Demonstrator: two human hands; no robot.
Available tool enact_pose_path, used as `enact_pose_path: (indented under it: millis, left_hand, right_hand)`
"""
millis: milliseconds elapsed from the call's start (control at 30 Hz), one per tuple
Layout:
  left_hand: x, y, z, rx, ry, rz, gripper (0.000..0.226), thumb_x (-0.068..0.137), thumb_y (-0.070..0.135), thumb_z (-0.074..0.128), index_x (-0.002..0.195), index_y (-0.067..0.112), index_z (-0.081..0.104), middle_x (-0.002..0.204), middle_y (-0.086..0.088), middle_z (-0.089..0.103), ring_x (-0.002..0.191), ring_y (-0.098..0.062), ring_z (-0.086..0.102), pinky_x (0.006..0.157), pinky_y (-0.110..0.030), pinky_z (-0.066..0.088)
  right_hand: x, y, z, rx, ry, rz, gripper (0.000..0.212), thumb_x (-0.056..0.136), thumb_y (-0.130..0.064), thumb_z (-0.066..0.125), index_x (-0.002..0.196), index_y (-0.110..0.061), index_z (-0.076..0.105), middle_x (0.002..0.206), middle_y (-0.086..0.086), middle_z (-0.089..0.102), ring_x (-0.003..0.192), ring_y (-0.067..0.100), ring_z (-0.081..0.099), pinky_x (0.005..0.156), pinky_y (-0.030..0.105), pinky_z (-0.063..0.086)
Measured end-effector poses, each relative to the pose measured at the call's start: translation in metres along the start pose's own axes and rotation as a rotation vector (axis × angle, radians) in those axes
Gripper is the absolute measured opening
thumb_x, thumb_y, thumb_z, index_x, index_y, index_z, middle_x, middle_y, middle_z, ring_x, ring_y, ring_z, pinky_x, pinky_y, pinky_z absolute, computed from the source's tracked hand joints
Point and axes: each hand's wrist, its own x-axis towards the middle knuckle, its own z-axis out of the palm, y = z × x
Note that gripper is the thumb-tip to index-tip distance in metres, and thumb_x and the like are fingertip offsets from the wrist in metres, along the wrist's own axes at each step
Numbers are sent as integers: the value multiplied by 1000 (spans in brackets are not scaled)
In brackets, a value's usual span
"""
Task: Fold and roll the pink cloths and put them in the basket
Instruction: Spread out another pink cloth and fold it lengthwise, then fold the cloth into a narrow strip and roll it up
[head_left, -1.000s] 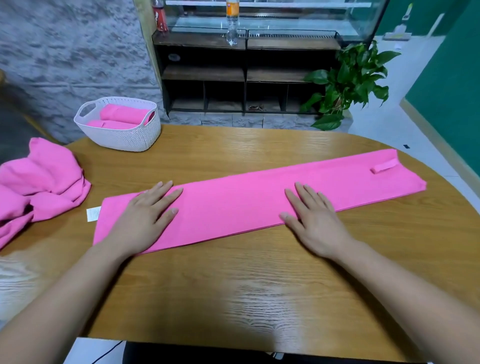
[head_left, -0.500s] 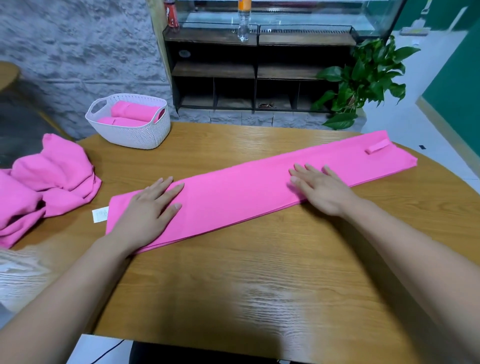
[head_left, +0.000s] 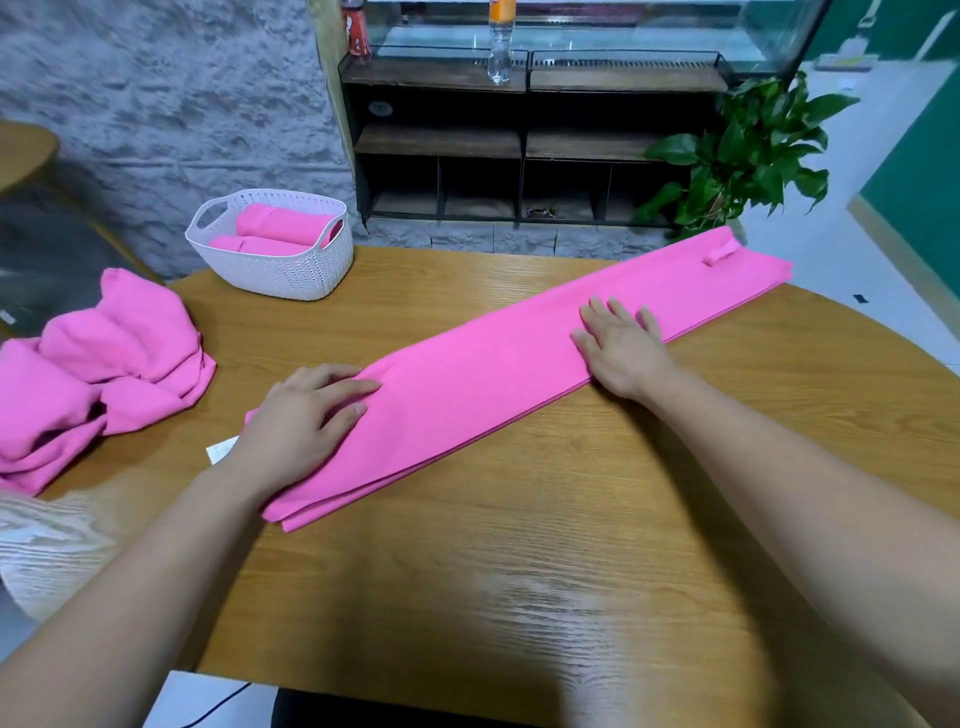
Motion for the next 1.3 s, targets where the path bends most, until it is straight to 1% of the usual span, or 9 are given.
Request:
enact_pose_path:
  millis: [233,400,500,600,800,933,1100,1233,1300]
  left_hand:
    - [-1,0,-8,-17,108,-43,33,108,39,51,141,37,58,112,12,55,110,-20,58,96,-45,49]
    - [-4,-7,-16,-69,64,-148,47,99,34,68,127,59,39,108,7,59,103,-17,57,91,-41,49]
    - [-2,-12,-17,-125,46,-187,38,94,31,75,107,57,50,102,9,59,95,-15,58,84,-38,47]
    - [-5,-11,-17,-142,77,-183,33,93,30,77,104,52,56,96,14,56,89,-9,56,82,-36,45]
    - [-16,-5,-15,-162,104,-153,36,93,29,78,107,54,57,101,19,56,93,-7,56,86,-40,50]
    - [-27,7,-16,-177,104,-84,34,92,28,79,122,42,70,112,21,49,104,-4,56,92,-38,51]
    - [-47,45,-9,-242,52,26,15,91,35,76,104,42,76,117,15,49,117,-10,54,95,-37,48]
    - [-68,89,11,-281,33,107,19,88,47,70,104,39,76,117,16,49,120,-12,48,101,-35,42]
    - [-77,114,24,-293,60,143,20,88,47,72,104,36,75,121,12,52,120,-16,50,101,-42,44]
  right_hand:
    - [-60,-80,38,109,106,-262,57,110,-49,41,159,-21,44,170,10,33,158,32,26,130,48,17]
    - [-94,-119,46,170,168,-663,35,97,-31,60,130,-19,65,140,9,57,131,29,51,112,44,40]
    - [-109,-144,46,156,121,-841,31,93,-30,64,121,-19,67,127,5,59,120,27,53,102,41,41]
    - [-113,-165,52,97,158,-956,21,91,-18,63,111,-14,67,107,6,60,102,29,53,89,44,45]
    - [-117,-175,46,41,209,-930,12,84,-11,62,96,-10,64,94,10,60,89,33,56,75,44,49]
    - [-127,-170,43,69,208,-873,18,78,-8,72,93,-11,63,89,8,60,86,32,58,73,42,50]
    - [-158,-132,42,76,205,-805,18,80,-17,69,95,-18,59,92,2,56,89,27,53,76,42,46]
    - [-192,-82,38,87,196,-680,11,84,-20,61,95,-19,59,96,0,54,90,27,50,79,44,46]
    - [-210,-58,33,98,192,-613,10,85,-20,61,95,-19,61,97,-1,55,91,27,51,80,44,47]
